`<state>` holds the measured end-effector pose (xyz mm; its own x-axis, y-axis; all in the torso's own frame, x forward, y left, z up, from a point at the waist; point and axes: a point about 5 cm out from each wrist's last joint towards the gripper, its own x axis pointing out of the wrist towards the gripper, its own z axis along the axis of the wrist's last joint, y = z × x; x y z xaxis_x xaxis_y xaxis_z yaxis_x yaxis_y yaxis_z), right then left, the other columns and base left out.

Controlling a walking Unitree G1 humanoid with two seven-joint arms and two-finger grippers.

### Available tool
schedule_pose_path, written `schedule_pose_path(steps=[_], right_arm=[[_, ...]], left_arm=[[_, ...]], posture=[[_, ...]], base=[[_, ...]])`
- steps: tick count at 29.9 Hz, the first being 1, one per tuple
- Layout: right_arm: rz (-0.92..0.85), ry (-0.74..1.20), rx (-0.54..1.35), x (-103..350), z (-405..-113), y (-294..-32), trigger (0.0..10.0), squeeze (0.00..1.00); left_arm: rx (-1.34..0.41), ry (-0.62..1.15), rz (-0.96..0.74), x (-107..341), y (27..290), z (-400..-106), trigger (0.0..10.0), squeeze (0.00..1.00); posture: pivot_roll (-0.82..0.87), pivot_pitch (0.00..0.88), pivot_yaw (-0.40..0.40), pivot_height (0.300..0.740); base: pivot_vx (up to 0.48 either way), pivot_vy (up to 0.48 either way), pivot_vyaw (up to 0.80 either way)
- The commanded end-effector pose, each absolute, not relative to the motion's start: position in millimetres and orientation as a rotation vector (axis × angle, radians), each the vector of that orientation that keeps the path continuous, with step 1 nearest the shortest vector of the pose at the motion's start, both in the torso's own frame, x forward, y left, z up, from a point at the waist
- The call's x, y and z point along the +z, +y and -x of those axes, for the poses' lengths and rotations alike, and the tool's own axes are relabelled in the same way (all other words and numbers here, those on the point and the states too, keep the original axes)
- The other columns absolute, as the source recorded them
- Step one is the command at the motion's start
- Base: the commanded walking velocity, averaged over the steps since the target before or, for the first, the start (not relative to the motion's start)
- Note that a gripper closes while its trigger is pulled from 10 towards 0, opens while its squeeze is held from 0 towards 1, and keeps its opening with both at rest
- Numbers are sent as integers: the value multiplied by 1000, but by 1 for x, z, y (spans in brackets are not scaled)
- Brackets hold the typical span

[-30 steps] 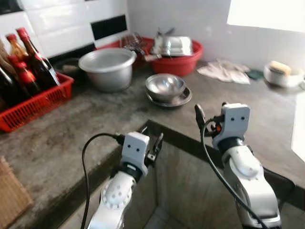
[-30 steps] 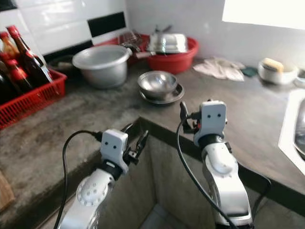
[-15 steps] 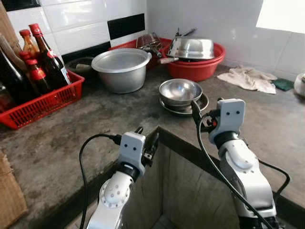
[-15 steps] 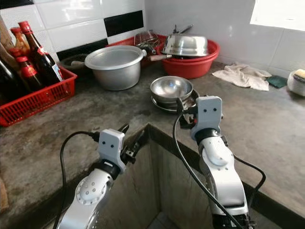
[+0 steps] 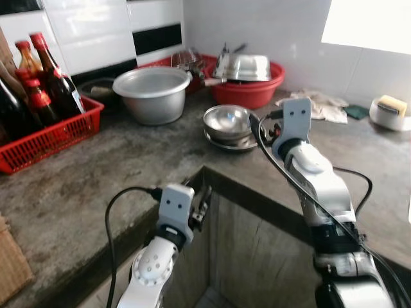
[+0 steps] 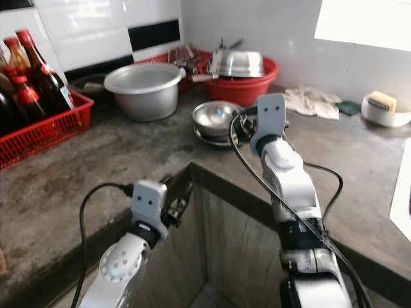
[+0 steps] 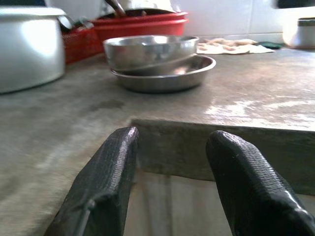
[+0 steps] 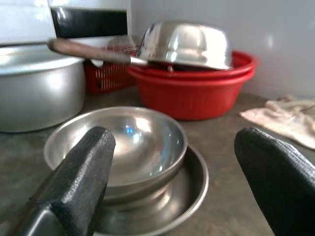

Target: Kitchen organization

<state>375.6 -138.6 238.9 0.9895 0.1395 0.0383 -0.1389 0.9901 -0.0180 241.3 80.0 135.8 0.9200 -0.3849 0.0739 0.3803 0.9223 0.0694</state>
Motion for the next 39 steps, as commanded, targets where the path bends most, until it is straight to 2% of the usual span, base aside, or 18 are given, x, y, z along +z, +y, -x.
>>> schedule_pose_path(steps=[1, 6, 7, 8, 9, 18, 30, 39], right_arm=[[11, 2, 145, 236, -382, -140, 10000, 1000], [-31, 53, 140, 240, -399, -139, 10000, 1000], [-18, 68, 133, 243, -404, -138, 10000, 404], [-18, 68, 133, 243, -404, -138, 10000, 404], [-22, 75, 125, 245, -406, -138, 10000, 0], [-57, 153, 89, 262, -424, -138, 10000, 0], [-139, 260, 100, 257, -426, -137, 10000, 0], [-179, 227, 91, 265, -428, -140, 10000, 0]], left_arm=[[-402, -119, -42, 143, 79, -239, 10000, 0], [-396, -111, -38, 142, 79, -236, 10000, 0], [-392, -109, -38, 143, 80, -235, 10000, 0], [-392, -109, -38, 143, 80, -235, 10000, 0], [-391, -108, -38, 142, 80, -235, 10000, 0], [-382, -102, -42, 142, 80, -233, 10000, 0], [-385, -100, -44, 142, 78, -233, 10000, 0], [-378, -104, -46, 143, 80, -233, 10000, 0]], posture=[[91, 41, -27, 740], [99, 51, -36, 740], [100, 54, -37, 740], [100, 54, -37, 740], [100, 57, -36, 740], [107, 64, -55, 740], [108, 56, -59, 740], [113, 51, -60, 740]], base=[[0, 0, 0], [0, 0, 0], [0, 0, 0], [0, 0, 0], [0, 0, 0], [0, 0, 0], [0, 0, 0], [0, 0, 0]])
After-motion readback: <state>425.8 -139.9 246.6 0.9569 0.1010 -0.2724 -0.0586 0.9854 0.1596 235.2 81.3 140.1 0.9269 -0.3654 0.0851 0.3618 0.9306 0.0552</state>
